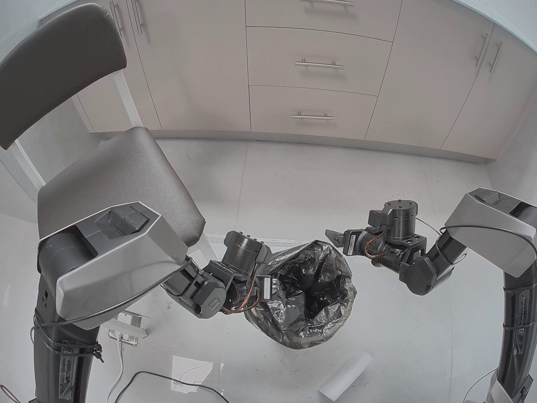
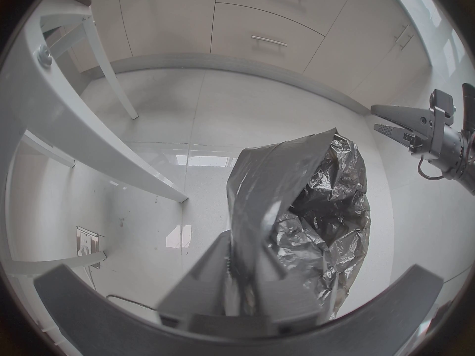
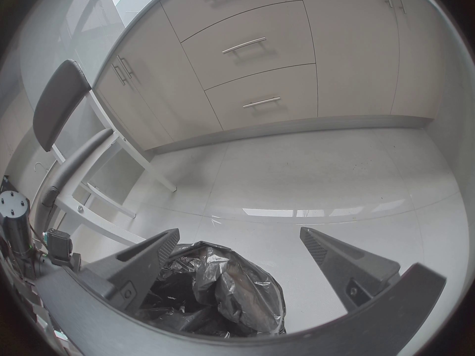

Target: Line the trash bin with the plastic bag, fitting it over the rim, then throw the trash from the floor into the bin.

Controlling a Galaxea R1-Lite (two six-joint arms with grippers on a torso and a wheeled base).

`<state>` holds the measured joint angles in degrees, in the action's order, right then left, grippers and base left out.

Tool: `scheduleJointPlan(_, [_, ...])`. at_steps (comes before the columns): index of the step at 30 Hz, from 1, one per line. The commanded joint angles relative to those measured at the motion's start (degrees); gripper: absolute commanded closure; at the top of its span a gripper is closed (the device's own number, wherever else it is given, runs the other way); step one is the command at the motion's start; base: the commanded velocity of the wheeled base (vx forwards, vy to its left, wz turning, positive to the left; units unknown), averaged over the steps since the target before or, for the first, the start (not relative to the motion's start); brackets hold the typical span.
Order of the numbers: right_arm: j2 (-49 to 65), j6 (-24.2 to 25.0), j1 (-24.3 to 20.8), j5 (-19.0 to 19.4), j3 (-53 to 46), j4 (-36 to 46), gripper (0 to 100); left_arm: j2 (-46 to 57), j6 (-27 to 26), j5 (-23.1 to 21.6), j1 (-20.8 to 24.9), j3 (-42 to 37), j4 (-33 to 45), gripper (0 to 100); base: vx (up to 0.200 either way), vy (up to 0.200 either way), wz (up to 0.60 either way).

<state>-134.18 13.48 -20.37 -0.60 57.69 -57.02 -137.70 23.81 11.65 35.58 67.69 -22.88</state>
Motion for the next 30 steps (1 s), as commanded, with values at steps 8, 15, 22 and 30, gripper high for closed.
scheduleJointPlan(8, [-1.17,-0.12,-0.46,-0.11,0.06,-0.03,0,-0.28,-0.25,0.04,-3.15,-0.55,-0.59,0,0.000,0.000,0.00])
scheduleJointPlan(15, [-1.17,-0.12,-0.46,-0.11,0.06,-0.38,0,0.86,1.15,0.04,0.45,-4.85,-0.67,0,0.000,0.000,0.00])
scheduleJointPlan(22, [-1.26,-0.04,-0.46,-0.11,0.15,-0.38,0,0.33,5.37,0.12,8.10,-5.20,-0.59,0,0.000,0.000,0.00])
scheduleJointPlan(30, [-1.26,-0.04,-0.46,-0.11,0.15,-0.38,0,-3.97,2.47,0.65,7.39,-1.86,0.56,0,0.000,0.000,0.00])
